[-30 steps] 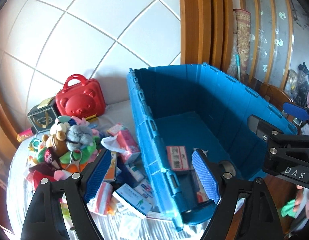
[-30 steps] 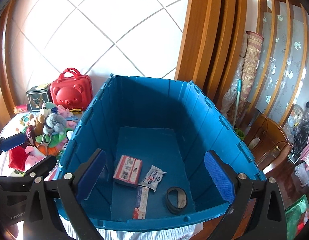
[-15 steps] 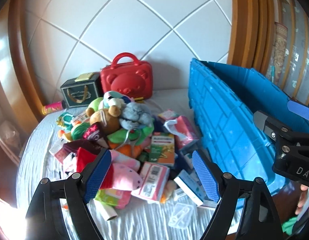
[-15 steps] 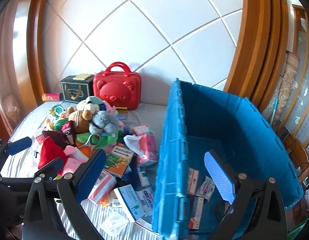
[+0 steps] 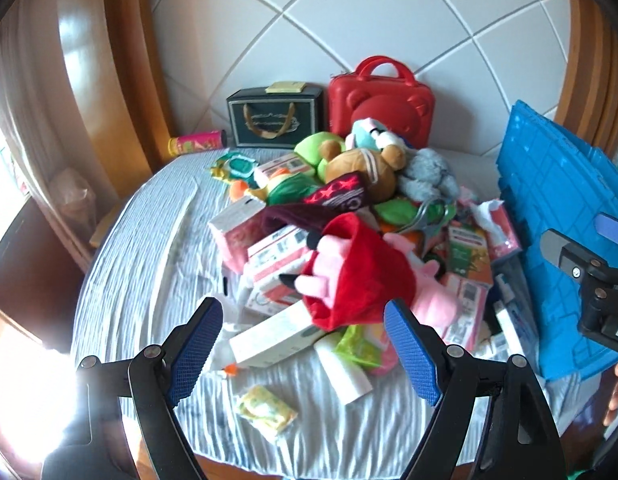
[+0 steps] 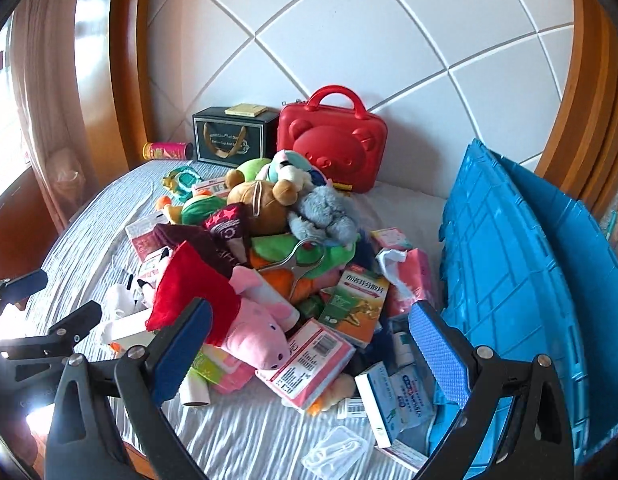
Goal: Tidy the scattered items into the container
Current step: 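Grasp the yellow wipes pack with left gripper while right gripper grasps the clear plastic box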
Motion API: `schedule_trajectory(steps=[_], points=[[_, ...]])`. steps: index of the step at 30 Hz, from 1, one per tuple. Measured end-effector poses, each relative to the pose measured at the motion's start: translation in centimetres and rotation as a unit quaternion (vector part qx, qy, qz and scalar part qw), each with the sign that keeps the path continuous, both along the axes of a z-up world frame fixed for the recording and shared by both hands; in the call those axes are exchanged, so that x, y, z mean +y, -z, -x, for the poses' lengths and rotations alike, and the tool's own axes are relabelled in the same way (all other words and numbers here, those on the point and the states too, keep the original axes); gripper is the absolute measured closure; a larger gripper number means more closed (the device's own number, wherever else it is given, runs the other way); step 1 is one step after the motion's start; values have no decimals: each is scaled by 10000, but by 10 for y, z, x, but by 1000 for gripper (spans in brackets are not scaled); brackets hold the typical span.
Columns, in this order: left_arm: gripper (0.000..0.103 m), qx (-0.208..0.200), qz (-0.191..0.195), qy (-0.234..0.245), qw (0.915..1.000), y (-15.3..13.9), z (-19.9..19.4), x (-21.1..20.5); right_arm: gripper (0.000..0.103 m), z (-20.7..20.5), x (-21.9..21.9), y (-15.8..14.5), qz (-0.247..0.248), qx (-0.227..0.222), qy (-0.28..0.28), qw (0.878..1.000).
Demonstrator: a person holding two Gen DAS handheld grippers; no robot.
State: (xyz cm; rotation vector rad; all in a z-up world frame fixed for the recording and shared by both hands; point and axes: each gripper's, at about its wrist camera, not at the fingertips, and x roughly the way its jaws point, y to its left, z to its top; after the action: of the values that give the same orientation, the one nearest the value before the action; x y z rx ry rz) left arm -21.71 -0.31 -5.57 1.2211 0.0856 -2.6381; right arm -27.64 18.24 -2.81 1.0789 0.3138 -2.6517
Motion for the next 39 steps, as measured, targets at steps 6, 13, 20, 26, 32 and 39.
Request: schedule_trajectory(steps=[6,13,20,26,32,39], points=[[19,-687,-75,-299,9972,70,-11,-47,3,0,-4,67,6,-671,117,9977],[19,-1652,-450,-598,9834,167,-18,-66,3,-10,36,145,-34,-1338,683,9886],[19,-2046,-607,-773,9739,219,-16,-48,3,-19,92,201,12,-1839,1535,9709],[19,-2140,-565,-974,9703,234,-18,-38,3,-29,111,224,116,-2073,1815,9612],[19,-2153,-583,-1029,9694,240,-20,-34,3,-30,106,230,97,-2124,1748,9614],[19,-2004,-713,-1004,9719,238,-26,-31,32,-28,103,238,79,-2230,1758,9588]])
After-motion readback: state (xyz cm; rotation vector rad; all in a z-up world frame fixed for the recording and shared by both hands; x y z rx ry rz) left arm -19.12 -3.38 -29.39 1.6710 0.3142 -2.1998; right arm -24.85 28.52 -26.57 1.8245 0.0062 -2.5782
